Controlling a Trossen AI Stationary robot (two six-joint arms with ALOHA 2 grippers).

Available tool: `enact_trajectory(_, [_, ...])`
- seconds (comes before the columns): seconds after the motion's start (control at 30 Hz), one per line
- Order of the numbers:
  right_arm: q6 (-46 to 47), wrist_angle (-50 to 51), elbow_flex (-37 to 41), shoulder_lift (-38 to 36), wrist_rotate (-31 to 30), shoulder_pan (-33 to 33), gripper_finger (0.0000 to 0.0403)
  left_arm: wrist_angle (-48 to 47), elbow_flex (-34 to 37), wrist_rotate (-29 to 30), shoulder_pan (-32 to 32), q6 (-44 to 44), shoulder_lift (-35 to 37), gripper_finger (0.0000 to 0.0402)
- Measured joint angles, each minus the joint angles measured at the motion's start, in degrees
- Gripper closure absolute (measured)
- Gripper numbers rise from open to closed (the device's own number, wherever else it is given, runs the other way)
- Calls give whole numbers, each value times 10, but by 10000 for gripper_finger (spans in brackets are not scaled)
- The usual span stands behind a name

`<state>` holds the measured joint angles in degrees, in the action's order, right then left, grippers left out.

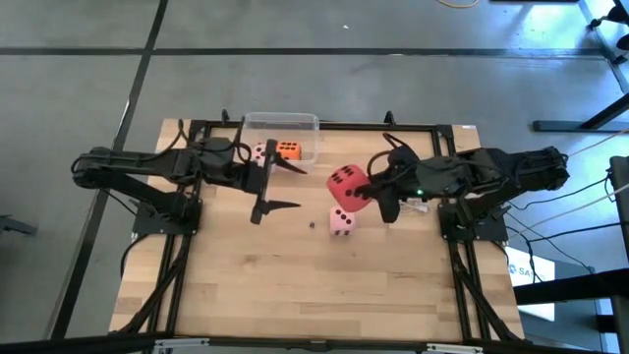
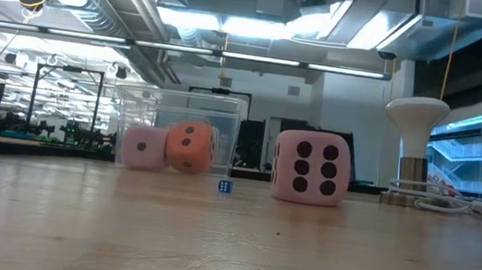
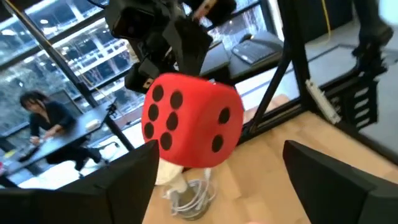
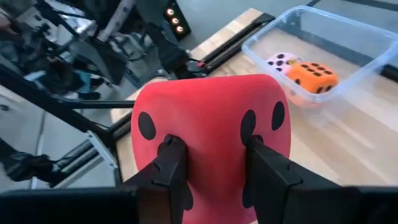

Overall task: Pick & Place Dice
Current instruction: Put the large red dice into the transparent bin

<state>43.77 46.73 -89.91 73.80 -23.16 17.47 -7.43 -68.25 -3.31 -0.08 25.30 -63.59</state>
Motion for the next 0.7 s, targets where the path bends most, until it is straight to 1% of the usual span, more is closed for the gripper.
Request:
enact_trajectory(0.17, [2,-41,0,2,3,0,276,7,0,19,0,51,-15,59])
enact_trajectory(0.37, [9,-64,0,17,15,0,286,59,0,58,-7,60,-32,60])
enact_trajectory(0.5, [8,-84,0,28,24,-1,291,60,0,53,-7,57,-43,61])
enact_trajectory(0.57, [8,-84,0,31,26,-2,292,60,0,49,-7,46,-47,61])
enact_trajectory(0.7, [7,-86,0,37,36,-6,305,64,0,29,-7,19,-52,60])
